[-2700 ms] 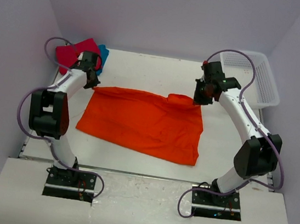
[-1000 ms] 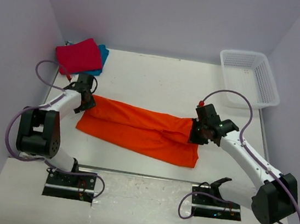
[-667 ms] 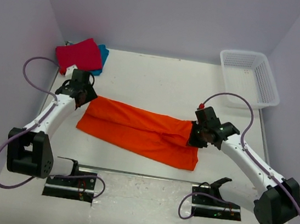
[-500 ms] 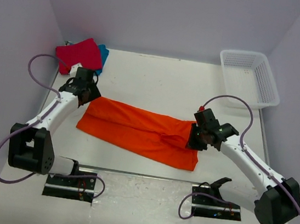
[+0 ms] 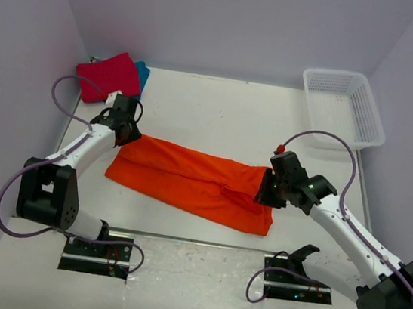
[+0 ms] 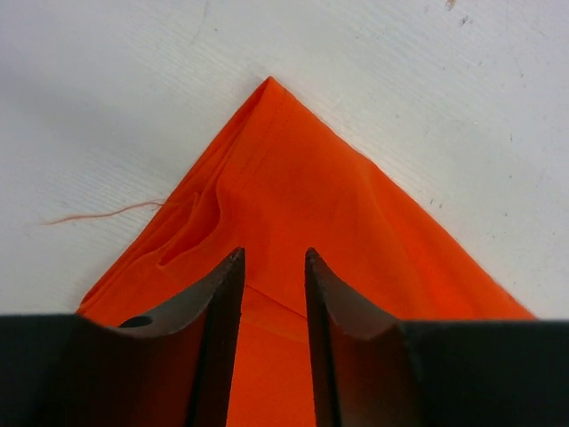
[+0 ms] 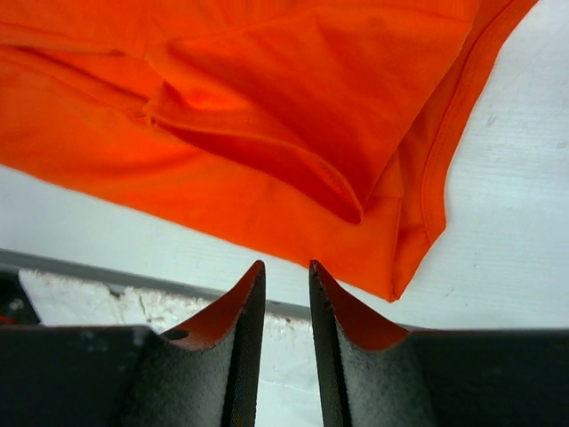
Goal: Fold and stack the t-shirts
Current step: Fold the other side of the tshirt into a rectangle
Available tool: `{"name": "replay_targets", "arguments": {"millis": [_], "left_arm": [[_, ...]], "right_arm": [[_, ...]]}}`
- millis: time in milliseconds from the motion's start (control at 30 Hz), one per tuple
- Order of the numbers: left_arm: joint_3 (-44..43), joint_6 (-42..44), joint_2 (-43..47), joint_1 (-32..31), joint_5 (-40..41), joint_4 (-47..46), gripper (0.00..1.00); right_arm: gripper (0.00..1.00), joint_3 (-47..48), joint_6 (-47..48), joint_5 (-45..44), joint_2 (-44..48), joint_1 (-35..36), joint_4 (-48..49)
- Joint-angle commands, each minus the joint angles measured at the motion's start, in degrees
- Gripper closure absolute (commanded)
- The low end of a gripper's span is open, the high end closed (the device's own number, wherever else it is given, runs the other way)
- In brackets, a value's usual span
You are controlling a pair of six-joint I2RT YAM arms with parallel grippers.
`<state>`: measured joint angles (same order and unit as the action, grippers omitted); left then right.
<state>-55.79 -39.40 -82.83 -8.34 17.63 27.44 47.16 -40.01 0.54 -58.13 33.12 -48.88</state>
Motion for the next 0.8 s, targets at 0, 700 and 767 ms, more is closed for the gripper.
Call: {"name": "replay_targets", "arguments": {"millis": [0,700,767], "left_arm": [[0.5,0.55,-0.93,-1.42,-0.23,-3.01,0.67],[2.09,2.48,0.83,-3.26,0.56,-4.41,1.0],[1.91,2.57,0.48,-3.26,0.65,-4.33,1.0]], "right_arm": [[0.72,5.48,2.3,-5.51,-8.73,0.45,2.92],[1.0,25.78,10.39,0.51,-38.36,0.62,9.69],[1.0,27.2,10.22,2.09,-41.97,0.71,9.86]]}}
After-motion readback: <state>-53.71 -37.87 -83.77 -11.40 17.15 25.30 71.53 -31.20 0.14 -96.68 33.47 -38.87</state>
